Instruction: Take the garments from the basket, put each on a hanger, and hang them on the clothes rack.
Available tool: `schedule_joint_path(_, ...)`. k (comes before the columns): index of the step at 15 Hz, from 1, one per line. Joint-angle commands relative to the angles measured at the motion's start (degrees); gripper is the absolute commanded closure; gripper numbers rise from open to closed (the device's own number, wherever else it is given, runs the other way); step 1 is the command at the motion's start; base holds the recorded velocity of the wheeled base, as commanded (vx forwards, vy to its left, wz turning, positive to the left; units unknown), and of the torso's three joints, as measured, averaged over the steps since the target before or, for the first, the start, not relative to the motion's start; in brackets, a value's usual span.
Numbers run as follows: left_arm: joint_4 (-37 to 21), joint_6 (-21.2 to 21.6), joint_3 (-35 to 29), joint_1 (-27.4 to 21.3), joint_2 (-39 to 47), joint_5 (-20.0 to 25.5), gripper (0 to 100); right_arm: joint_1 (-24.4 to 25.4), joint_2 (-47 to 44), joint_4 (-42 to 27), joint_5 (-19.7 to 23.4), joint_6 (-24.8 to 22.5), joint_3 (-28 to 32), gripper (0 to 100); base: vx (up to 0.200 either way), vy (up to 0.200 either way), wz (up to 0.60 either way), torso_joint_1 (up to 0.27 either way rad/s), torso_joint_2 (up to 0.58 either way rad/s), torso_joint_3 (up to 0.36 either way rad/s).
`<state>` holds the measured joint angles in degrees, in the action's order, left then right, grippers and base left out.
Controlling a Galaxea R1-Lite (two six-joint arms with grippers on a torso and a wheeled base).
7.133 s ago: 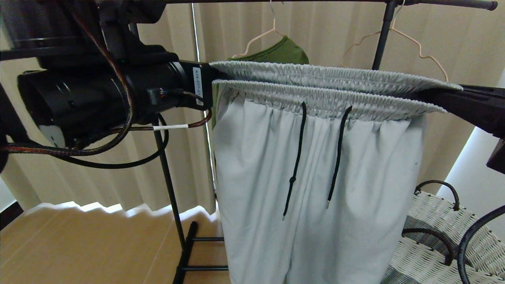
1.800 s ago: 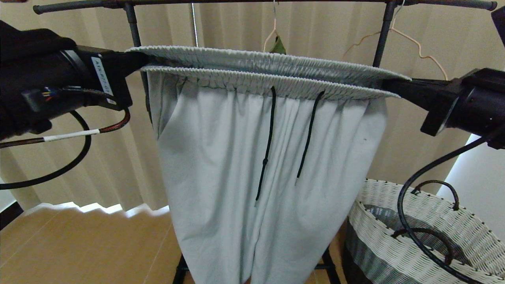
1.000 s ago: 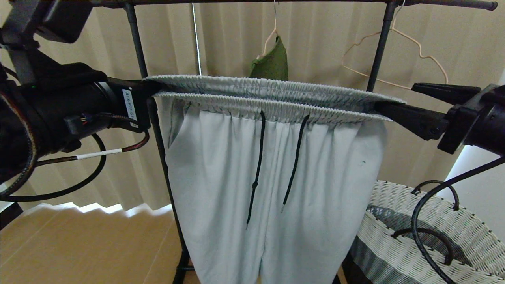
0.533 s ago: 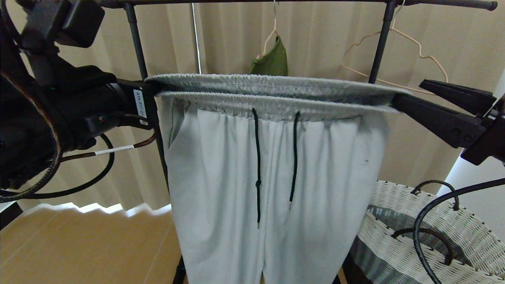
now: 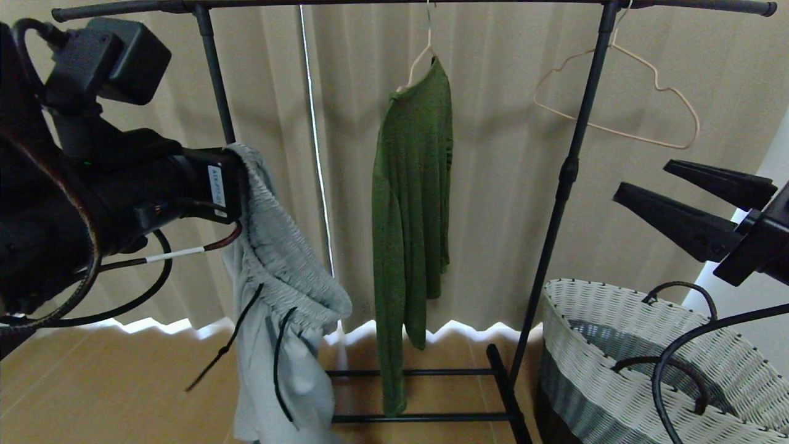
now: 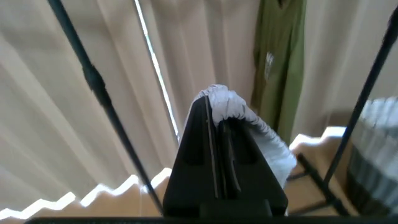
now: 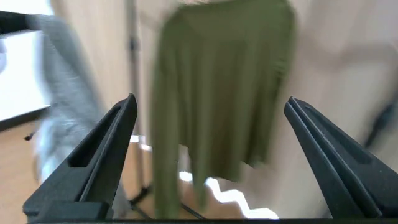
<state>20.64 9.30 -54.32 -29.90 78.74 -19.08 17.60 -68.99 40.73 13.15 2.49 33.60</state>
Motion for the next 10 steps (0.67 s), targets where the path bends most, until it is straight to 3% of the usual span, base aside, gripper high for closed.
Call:
schedule_joint_path(1,-0.07,1.33,3.61,2.66,-3.33,0.18,100,-5.39,-0.36,-0.21,0.03,-1.43,-2.04,0,0.000,0.000,0.00,0.000,0.00,0.000)
schedule_joint_path(4,0.19,1.86,7.48,5.47,-7.46,1.59,100,-10.48,0.26,0.84,-0.76,-1.61,-5.03,0,0.000,0.000,0.00,0.000,0.00,0.000)
schedule_joint_path(7,0.37,1.95,9.15,5.47,-9.92,3.87,100,-10.75,2.01,6.38,-0.76,-2.22,-10.83,0,0.000,0.000,0.00,0.000,0.00,0.000)
schedule_joint_path(10,0.37,1.95,10.11,5.56,-12.29,3.96,100,-16.02,2.28,15.26,-0.67,-2.31,-20.85,0,0.000,0.000,0.00,0.000,0.00,0.000)
